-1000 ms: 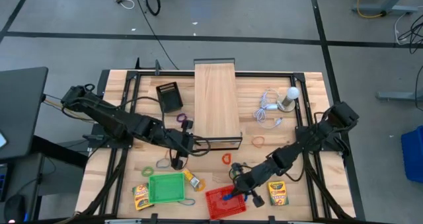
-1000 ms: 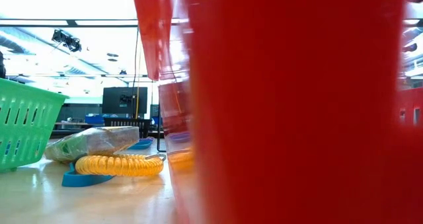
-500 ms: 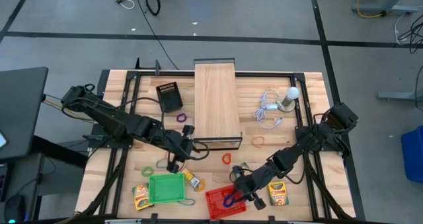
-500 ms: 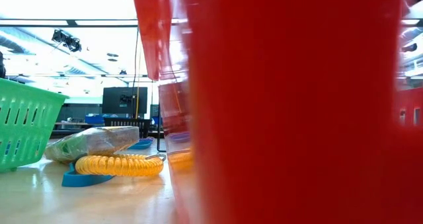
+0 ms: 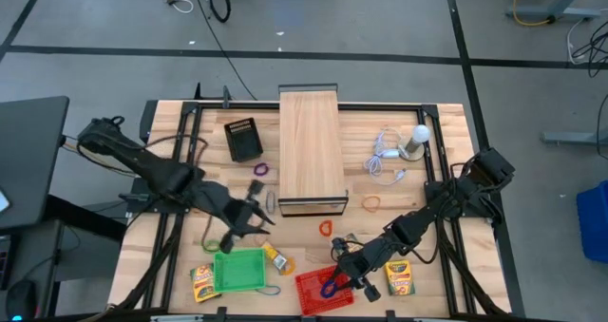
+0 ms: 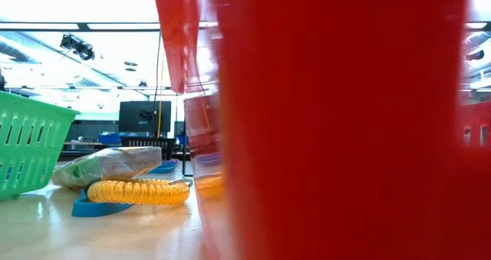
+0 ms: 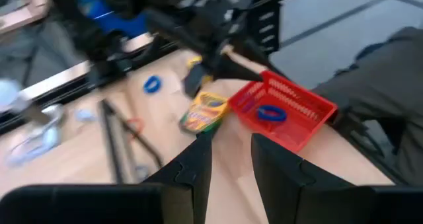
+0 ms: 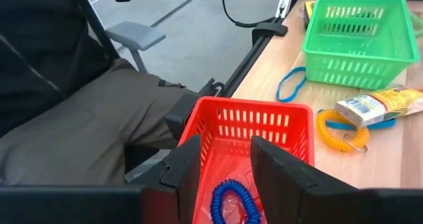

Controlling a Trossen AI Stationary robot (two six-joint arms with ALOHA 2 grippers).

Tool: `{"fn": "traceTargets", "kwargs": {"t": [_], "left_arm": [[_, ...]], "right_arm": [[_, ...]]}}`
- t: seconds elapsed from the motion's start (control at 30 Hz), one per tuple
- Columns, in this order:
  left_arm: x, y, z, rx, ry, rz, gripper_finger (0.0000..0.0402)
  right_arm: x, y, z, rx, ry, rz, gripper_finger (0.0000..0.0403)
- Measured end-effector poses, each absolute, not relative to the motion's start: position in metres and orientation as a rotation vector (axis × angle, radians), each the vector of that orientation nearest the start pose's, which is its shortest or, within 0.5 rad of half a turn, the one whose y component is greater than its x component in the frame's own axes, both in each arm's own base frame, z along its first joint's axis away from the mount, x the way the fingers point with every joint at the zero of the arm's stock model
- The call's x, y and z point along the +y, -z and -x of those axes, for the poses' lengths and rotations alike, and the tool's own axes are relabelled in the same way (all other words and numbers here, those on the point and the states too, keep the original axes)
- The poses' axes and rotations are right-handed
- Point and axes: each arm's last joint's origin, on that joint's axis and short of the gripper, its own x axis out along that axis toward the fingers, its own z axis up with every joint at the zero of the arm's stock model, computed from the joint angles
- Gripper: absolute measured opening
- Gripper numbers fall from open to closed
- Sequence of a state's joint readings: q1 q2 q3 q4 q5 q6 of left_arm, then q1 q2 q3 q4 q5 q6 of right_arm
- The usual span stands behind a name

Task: Pick & Place Office Desk Supplies
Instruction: Put the violet spring keychain into the red basket

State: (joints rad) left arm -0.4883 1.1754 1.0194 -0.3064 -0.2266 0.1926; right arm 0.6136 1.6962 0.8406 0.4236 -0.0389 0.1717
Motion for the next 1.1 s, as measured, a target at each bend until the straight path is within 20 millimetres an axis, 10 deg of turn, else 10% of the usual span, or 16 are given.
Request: {"fn": "traceTargets", "kwargs": {"t": [0.47, 1.1], "left_arm": [[-0.054, -0.210, -0.141, 0.198, -0.180, -0.022, 0.0115], [-0.020, -0.131, -0.167, 0.590, -0.365, 0.197, 0.0115]], "right_arm": [[0.196, -0.183, -0.288, 0.418, -0.591, 0.002, 0.0137], [0.189, -0.216, -0.284, 0.227, -0.561, 0.141, 0.0137]]}}
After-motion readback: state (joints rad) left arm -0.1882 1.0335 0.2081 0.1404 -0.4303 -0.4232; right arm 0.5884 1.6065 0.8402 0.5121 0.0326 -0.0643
